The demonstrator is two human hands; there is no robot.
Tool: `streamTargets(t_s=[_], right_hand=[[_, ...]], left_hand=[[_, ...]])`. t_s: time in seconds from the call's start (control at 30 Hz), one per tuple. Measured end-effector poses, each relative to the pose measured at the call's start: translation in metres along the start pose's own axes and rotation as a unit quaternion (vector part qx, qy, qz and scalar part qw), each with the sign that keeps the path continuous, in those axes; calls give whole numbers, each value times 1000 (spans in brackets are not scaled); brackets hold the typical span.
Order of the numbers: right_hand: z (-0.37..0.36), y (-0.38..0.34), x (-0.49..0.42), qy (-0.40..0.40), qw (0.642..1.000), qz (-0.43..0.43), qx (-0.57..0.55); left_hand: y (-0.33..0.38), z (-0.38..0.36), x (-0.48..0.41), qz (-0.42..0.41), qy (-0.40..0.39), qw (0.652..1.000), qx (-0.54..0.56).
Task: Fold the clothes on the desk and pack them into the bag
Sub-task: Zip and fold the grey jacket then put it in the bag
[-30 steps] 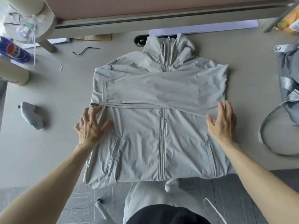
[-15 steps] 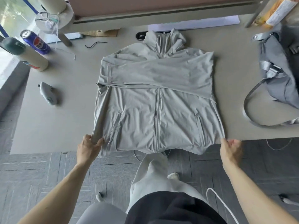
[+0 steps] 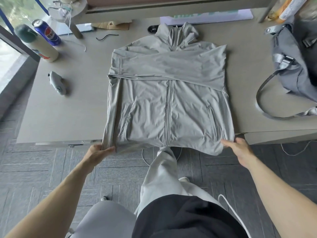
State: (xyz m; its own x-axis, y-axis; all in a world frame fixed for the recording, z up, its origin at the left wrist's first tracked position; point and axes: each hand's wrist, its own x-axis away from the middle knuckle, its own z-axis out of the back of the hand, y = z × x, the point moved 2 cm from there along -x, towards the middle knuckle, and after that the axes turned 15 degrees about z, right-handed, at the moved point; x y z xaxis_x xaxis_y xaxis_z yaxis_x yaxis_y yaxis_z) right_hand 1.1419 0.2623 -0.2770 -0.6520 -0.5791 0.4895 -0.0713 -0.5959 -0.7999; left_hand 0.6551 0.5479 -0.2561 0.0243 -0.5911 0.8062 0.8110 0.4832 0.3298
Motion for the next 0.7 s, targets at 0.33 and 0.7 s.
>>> streamTargets(t_s=[0.33,0.7], right_hand=[[27,5,37,-114,991,9,-75],[57,-85,58,-27,987,38,-151]], left_hand=[[14,4,62,-44,-138,982,122],[92,37,103,-118,-152,949,251]])
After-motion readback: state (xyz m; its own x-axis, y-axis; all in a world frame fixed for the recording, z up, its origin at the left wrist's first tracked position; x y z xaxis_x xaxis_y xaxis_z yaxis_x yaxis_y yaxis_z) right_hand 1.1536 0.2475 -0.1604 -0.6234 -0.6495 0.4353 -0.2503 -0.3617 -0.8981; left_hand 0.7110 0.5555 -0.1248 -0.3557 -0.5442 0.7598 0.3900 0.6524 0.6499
